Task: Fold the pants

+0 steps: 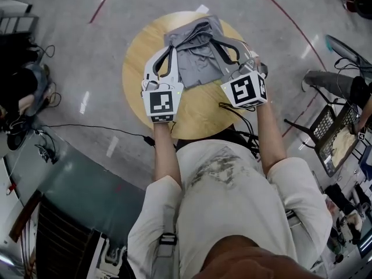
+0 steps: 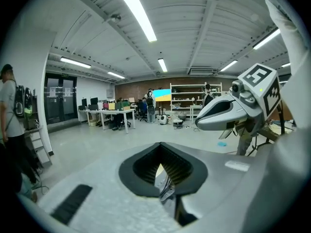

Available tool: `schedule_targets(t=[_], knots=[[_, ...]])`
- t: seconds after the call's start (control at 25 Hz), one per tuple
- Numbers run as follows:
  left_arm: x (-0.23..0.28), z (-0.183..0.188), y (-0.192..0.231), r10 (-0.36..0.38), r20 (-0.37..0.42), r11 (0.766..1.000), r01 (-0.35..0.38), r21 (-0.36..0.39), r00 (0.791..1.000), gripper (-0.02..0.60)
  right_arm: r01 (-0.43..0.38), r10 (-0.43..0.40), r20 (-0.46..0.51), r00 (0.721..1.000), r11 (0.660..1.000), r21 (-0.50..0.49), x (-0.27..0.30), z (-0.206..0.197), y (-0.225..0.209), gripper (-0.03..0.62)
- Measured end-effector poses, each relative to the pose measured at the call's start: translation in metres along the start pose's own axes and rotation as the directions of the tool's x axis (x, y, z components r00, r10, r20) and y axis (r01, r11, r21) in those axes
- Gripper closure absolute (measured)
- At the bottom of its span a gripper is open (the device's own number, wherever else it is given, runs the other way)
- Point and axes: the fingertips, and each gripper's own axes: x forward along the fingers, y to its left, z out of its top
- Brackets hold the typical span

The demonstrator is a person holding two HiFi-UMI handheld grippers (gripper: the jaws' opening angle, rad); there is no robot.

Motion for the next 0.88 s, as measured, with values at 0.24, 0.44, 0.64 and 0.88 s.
schedule_targets(t=[0.24,0.44,0.64,0.88], knots=[[-0.038,0.04,-0.012,-0.003,0.076,1.0,0.003,0.0,0.997,0.574,0.048,-0.058,0.091,0.994,0.994,0.101,-0.049,0.032,0.003,0.586],[-0.067,0.053,-0.033,-0.017,0.117,1.0,0.019,-0.011,0.993,0.574,0.055,-0.077,0.161,0.984,0.988,0.142,-0.086,0.045,0.017,0.586],[-0.091,0.066,-0.054,-0.047,0.166,0.998,0.051,-0.019,0.985,0.574,0.064,-0.118,0.261,0.958,0.976,0.206,-0.117,0.069,0.026,0.588],[-0.11,0.075,-0.073,-0.062,0.211,0.997,0.069,-0.026,0.975,0.574,0.058,-0.152,0.298,0.942,0.951,0.302,-0.135,0.078,0.036,0.588]])
